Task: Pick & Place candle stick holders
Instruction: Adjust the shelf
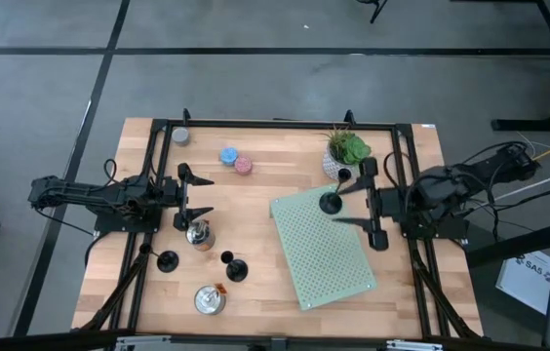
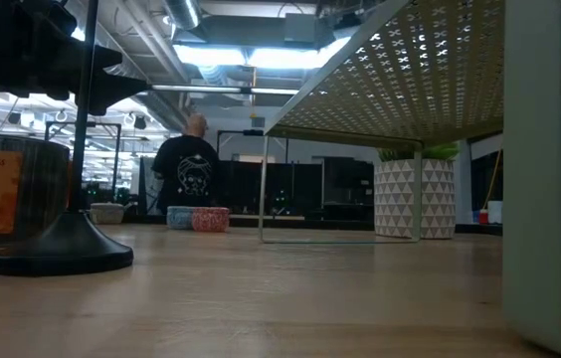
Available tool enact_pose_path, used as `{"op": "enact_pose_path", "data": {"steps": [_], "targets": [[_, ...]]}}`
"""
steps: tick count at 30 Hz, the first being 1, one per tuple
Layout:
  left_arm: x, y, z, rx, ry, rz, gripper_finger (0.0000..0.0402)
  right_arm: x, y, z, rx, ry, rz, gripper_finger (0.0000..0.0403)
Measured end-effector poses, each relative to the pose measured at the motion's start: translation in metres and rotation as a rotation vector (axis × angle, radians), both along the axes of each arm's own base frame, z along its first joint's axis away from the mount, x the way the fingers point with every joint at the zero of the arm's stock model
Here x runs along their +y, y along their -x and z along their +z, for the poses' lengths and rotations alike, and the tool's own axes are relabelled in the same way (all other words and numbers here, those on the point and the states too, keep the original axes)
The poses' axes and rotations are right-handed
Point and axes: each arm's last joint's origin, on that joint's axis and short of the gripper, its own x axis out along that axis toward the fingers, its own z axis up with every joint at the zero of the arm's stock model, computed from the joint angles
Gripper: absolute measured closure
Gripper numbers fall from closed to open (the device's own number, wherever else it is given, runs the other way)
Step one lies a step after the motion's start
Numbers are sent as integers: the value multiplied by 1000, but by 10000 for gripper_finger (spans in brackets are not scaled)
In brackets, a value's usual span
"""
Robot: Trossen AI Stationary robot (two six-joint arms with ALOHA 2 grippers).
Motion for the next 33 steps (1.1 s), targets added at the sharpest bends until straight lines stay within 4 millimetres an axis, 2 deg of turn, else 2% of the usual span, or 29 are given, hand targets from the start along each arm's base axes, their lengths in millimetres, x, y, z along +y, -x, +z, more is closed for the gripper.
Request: {"op": "enact_pose_path", "data": {"steps": [5, 12, 22, 28, 33], "targets": [[0, 0, 0, 0, 0, 0, 34, 24, -1, -3, 22, 9, 90, 169], [0, 0, 0, 0, 0, 1, 34, 57, -1, -20, 129, -56, 183, 169], [0, 0, 0, 0, 0, 0, 34, 102, -7, -59, 419, -257, 266, 169], [0, 0, 0, 1, 0, 0, 34, 130, -10, -89, 568, -255, 281, 172], [0, 0, 0, 0, 0, 0, 34, 142, -4, -105, 674, -245, 263, 216]]}}
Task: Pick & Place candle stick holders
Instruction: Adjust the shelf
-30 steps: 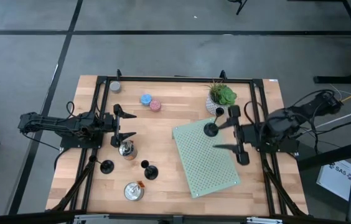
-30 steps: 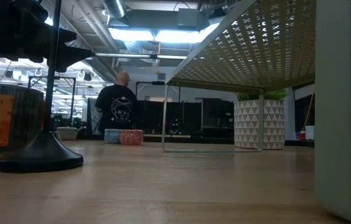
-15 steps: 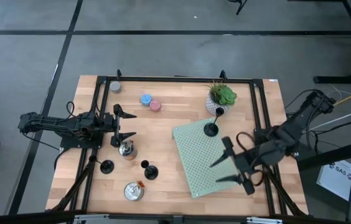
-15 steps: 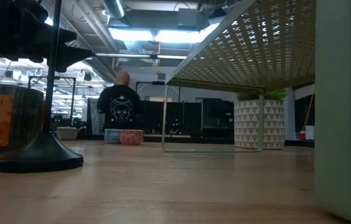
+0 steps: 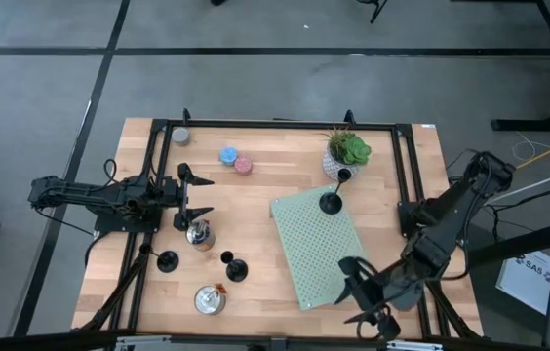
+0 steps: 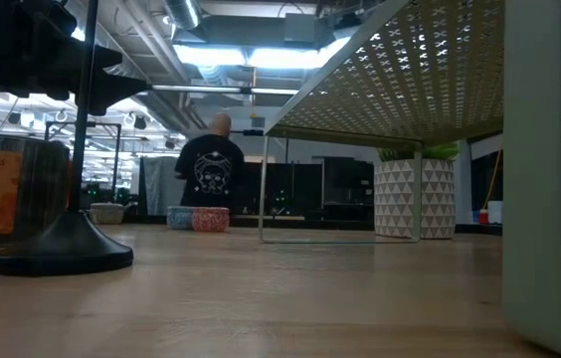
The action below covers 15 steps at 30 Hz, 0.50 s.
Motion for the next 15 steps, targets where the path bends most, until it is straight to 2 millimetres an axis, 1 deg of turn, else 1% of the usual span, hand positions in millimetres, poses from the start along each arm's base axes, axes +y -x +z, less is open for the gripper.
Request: {"op": "enact_pose_path", "data": {"steps": [2, 8, 10, 15], "targets": [[0, 0, 0, 0, 0, 0, 34, 4, 4, -3, 24, 4, 8, 251], [0, 0, 0, 0, 0, 0, 34, 9, 11, -10, 105, -34, 19, 379], [0, 0, 0, 0, 0, 0, 34, 9, 13, -15, 152, -57, 7, 395], [0, 0, 0, 0, 0, 0, 34, 9, 15, -32, 265, -95, -23, 397]]}}
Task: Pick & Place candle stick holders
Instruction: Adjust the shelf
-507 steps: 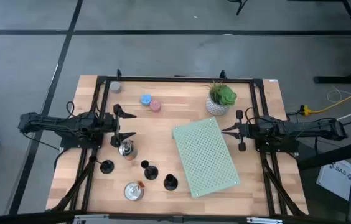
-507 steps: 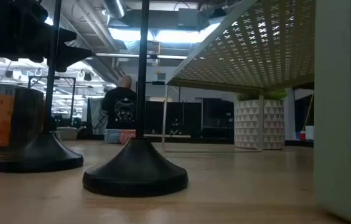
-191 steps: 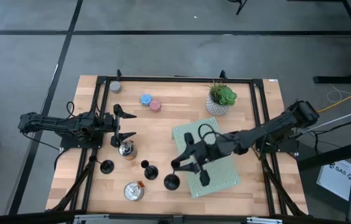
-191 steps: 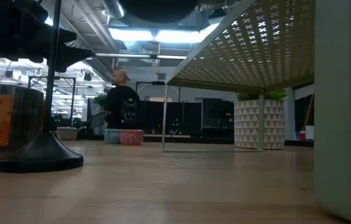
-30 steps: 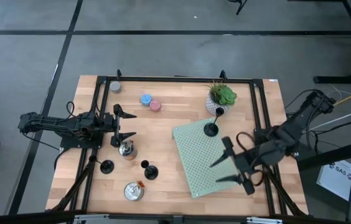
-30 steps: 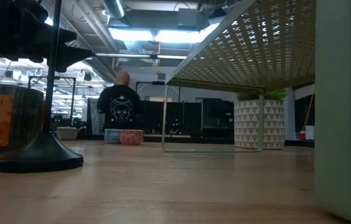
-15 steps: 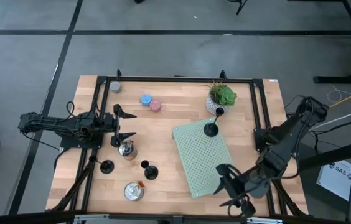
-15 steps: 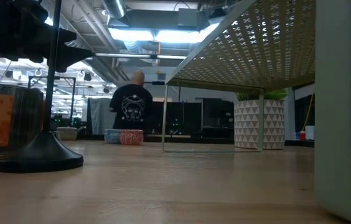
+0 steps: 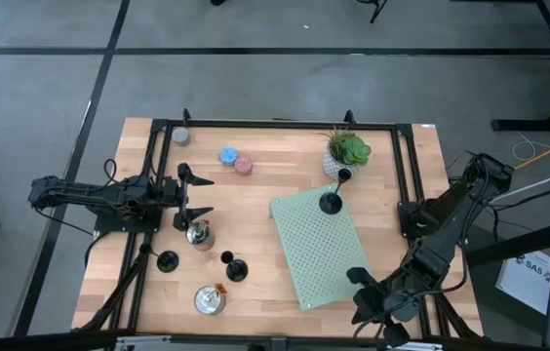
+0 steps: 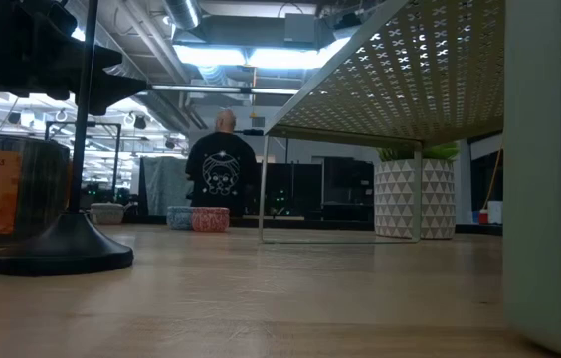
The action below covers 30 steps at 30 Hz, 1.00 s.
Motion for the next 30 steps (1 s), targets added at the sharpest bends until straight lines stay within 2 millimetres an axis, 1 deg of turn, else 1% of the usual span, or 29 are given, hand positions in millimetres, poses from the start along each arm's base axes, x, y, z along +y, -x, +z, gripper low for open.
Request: {"op": "enact_pose_path", "data": {"steps": [7, 15, 22, 30], "targets": [[0, 0, 0, 0, 0, 0, 34, -1, -2, -19, 45, 42, -15, 398], [0, 0, 0, 0, 0, 0, 34, 4, -6, -33, 89, 64, -39, 398], [0, 0, 0, 0, 0, 0, 34, 10, -11, -53, 128, 126, -46, 399], [0, 0, 0, -1, 0, 0, 34, 9, -13, -60, 106, 203, -91, 399]]}}
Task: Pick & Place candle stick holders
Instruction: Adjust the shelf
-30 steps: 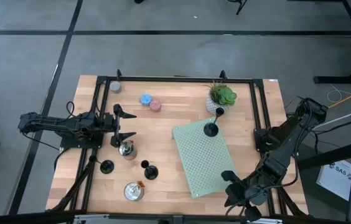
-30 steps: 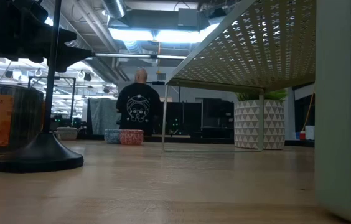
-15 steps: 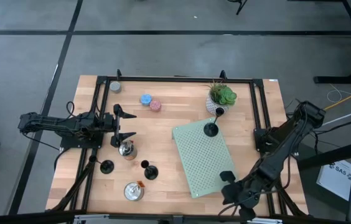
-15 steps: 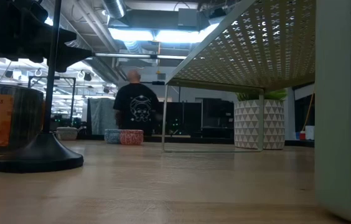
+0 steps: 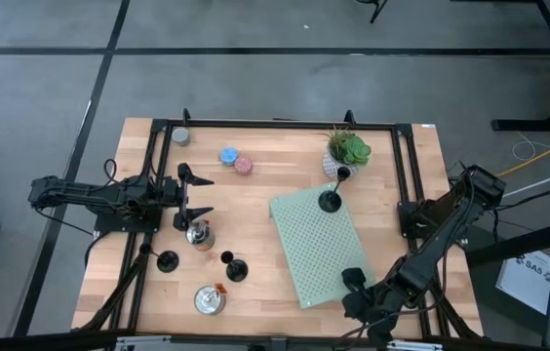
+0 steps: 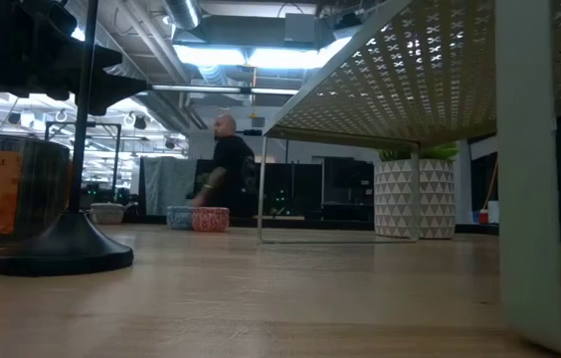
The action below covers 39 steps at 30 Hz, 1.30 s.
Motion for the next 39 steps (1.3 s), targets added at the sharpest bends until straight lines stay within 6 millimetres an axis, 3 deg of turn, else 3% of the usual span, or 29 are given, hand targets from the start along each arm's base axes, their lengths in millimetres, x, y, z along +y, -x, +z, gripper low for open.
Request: {"op": "enact_pose_path", "data": {"steps": [16, 32, 39], "targets": [[0, 0, 0, 0, 0, 0, 34, -25, -15, -7, -6, 175, -10, 399], [0, 0, 0, 0, 0, 0, 34, -81, -47, -11, 68, 368, 0, 399], [0, 0, 0, 0, 0, 0, 34, -96, -49, 3, 43, 347, -6, 399]]}}
